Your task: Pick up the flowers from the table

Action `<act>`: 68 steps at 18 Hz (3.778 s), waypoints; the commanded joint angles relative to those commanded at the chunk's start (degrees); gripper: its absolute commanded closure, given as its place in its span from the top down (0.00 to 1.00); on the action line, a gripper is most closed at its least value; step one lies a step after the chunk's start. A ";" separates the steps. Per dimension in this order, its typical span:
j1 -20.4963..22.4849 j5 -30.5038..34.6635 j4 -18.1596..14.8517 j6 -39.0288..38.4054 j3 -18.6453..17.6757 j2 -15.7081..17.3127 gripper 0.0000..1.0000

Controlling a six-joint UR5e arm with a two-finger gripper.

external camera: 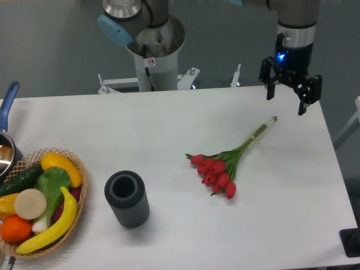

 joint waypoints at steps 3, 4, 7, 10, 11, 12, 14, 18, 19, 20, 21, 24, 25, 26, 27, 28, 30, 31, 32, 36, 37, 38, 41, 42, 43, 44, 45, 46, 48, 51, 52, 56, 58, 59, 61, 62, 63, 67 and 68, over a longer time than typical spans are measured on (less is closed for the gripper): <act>0.09 0.09 -0.26 0.00 0.09 0.00 1.00; 0.09 0.26 -0.52 -0.09 0.09 0.09 1.00; -0.09 0.00 -0.79 -2.27 -0.61 0.00 1.00; -0.17 -0.26 -0.18 -5.26 -2.02 0.09 1.00; -0.26 -0.26 -0.18 -7.10 -2.02 0.09 1.00; -0.35 -0.35 -0.18 -9.38 -2.02 0.09 1.00; -0.79 -0.35 -0.09 -14.74 -1.85 0.00 1.00; -1.32 -0.44 -0.09 -19.59 -0.88 -0.79 1.00; -1.93 -0.61 0.00 -20.56 -0.88 -0.88 1.00; -2.11 -0.62 0.00 -21.26 -1.23 -0.97 1.00; -2.20 -0.62 0.61 -21.70 -1.49 -1.40 1.00; -2.29 -0.62 3.77 -22.50 -2.72 -2.81 1.00; -2.37 -0.62 3.87 -22.50 -2.90 -3.07 1.00; -2.46 -0.62 3.87 -22.50 -3.25 -3.51 1.00; -2.81 -0.62 4.04 -22.41 -3.51 -3.86 1.00; -3.33 -0.62 4.57 -22.15 -3.86 -4.48 1.00; -4.04 -0.44 7.72 -22.15 -5.00 -5.62 1.00; -4.04 -0.27 9.65 -22.06 -6.40 -5.89 1.00; -4.04 -0.18 11.41 -21.97 -7.63 -6.32 1.00; -4.66 0.79 12.31 -21.54 -8.52 -7.90 1.00; -4.75 1.14 12.22 -20.40 -8.61 -8.52 1.00; -4.66 1.84 12.13 -18.22 -8.79 -9.40 1.00; -4.83 5.96 11.95 -12.41 -8.96 -11.33 1.00; -4.83 6.32 11.95 -11.35 -8.96 -11.95 1.00; -5.10 6.33 11.95 -11.16 -9.05 -12.39 1.00; -5.10 6.33 11.95 -11.25 -9.05 -12.65 1.00; -5.18 6.42 11.95 -11.34 -9.05 -13.18 1.00; -5.19 6.50 11.95 -11.34 -9.05 -13.88 1.00; -5.27 6.42 12.04 -11.34 -8.97 -15.11 1.00; -6.59 6.42 12.04 -11.34 -9.05 -17.13 1.00; -6.59 6.42 12.04 -11.25 -9.23 -17.57 1.00; -6.59 6.50 11.95 -10.55 -10.28 -17.49 1.00; -6.42 6.42 11.95 -9.23 -10.46 -17.23 1.00; -6.42 6.42 11.95 -9.05 -10.55 -17.23 1.00; -6.42 6.50 11.95 -8.88 -11.42 -17.23 1.00; -6.33 6.50 11.95 -7.83 -12.03 -17.05 1.00; -6.24 6.50 11.95 -7.47 -12.21 -17.05 1.00; -6.07 6.50 11.95 -7.47 -12.66 -16.88 0.92; -5.98 6.50 11.95 -7.56 -12.83 -16.88 0.87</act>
